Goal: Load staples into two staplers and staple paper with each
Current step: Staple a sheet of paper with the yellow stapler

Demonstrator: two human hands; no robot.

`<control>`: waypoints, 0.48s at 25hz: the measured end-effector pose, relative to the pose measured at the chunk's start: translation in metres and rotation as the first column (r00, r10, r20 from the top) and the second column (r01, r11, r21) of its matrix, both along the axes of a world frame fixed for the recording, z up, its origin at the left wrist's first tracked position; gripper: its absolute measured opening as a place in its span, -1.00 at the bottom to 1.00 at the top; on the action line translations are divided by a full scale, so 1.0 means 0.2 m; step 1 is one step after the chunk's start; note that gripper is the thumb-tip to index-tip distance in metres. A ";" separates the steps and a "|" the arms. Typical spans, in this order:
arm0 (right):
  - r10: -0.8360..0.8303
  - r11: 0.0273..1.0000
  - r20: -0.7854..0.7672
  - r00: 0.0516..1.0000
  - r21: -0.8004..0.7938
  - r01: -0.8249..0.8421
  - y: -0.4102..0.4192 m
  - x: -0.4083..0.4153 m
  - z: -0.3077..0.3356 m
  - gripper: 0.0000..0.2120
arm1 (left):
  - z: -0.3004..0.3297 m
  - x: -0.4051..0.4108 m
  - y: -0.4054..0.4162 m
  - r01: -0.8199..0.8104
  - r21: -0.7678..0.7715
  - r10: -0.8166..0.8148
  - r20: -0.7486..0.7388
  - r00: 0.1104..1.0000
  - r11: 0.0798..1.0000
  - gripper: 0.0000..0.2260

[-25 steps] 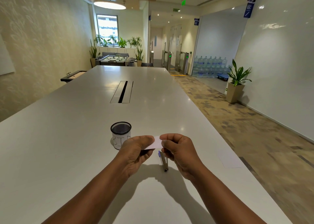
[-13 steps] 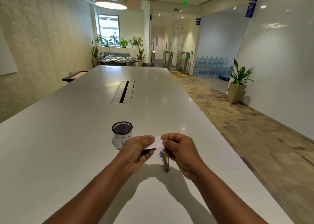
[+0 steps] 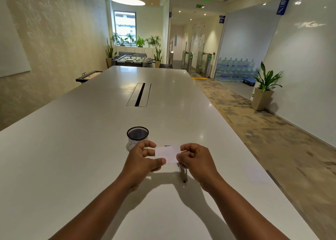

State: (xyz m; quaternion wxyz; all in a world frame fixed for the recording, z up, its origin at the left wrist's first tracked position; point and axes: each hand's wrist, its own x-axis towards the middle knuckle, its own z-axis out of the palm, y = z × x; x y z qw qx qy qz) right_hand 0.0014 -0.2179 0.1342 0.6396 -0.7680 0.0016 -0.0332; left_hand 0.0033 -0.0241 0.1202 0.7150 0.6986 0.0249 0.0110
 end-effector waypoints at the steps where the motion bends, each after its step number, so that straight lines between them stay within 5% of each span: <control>1: 0.002 0.998 0.019 1.000 -0.056 -0.001 0.00 0.02 -0.02 -0.87 | -0.03 0.00 0.01 -0.014 0.047 0.014 0.004 1.000 0.999 -0.53; 6: 0.006 0.983 0.083 0.997 -0.181 0.009 -0.01 0.17 -0.05 -0.80 | -0.24 0.07 0.17 -0.133 0.309 0.131 0.029 0.991 0.942 -0.65; 12: 0.076 0.933 0.295 0.952 -0.359 0.037 0.18 0.40 0.05 -0.75 | -0.47 0.16 0.36 -0.160 0.717 0.131 0.096 0.987 0.678 -0.70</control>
